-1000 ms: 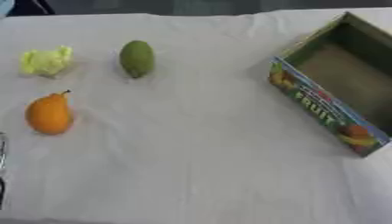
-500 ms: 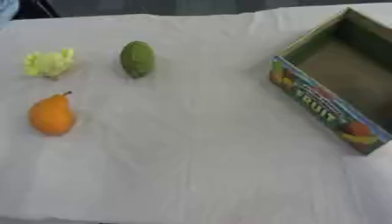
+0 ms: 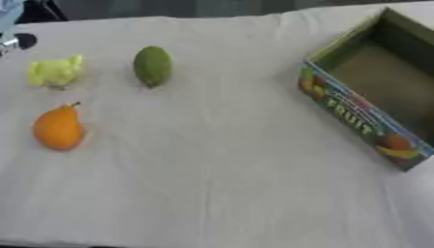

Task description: Pick up the objects with one hand, pass them to the other hand, and then place them into the box on the other side of the table.

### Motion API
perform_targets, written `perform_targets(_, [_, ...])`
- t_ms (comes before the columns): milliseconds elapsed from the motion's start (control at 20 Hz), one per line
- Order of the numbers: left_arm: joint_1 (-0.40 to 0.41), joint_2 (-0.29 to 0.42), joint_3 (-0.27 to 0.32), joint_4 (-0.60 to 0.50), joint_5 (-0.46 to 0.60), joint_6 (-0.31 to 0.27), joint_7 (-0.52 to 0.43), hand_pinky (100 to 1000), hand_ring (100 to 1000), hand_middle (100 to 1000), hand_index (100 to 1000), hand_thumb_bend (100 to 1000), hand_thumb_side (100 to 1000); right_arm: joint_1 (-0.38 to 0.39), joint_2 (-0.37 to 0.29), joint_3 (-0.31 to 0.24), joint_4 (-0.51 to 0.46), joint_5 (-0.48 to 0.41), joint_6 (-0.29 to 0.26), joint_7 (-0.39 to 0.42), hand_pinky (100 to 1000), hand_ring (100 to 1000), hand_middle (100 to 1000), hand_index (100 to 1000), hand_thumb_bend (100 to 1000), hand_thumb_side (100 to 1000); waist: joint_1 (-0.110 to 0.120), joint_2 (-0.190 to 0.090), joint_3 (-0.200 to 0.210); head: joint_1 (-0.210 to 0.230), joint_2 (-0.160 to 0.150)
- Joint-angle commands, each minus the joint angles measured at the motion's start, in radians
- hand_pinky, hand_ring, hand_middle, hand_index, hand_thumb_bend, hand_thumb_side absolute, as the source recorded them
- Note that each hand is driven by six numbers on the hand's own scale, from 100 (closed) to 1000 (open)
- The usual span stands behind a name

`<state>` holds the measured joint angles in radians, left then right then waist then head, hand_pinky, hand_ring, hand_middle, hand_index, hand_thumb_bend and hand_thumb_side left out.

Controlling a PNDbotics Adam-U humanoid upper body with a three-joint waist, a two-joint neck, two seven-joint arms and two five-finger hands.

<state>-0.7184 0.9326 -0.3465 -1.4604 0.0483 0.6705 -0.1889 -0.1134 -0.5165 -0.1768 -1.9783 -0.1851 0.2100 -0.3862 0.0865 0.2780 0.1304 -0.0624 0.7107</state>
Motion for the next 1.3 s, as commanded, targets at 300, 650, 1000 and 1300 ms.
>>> perform_targets(300, [-0.045, 0.028, -0.076, 0.031, -0.182, 0.047, -0.215, 739, 748, 751, 815, 842, 340, -0.004, -0.035, 0.001, -0.022, 0.008, 0.000, 0.009, 1000, 882, 1000, 1000, 100, 525, 0.001, -0.025, -0.002, 0.029, 0.003])
perform_targets(650, [-0.062, -0.007, -0.091, 0.067, -0.211, 0.078, -0.257, 736, 745, 746, 804, 790, 293, -0.004, -0.035, 0.002, -0.022, 0.007, 0.002, 0.012, 1000, 882, 1000, 1000, 100, 525, 0.001, -0.026, -0.002, 0.036, -0.005])
perform_targets(1000, [-0.017, 0.042, -0.061, 0.028, -0.097, 0.067, -0.348, 751, 754, 753, 800, 754, 305, 0.000, -0.036, 0.003, -0.022, 0.012, 0.002, 0.012, 1000, 882, 1000, 1000, 100, 526, 0.002, -0.023, 0.002, 0.031, -0.002])
perform_targets(1300, [-0.005, 0.060, -0.096, 0.018, -0.231, 0.056, -0.454, 782, 764, 780, 815, 805, 246, -0.001, -0.039, 0.006, -0.022, 0.013, 0.002, 0.016, 1000, 883, 1000, 1000, 100, 530, 0.005, -0.024, -0.002, 0.040, 0.000])
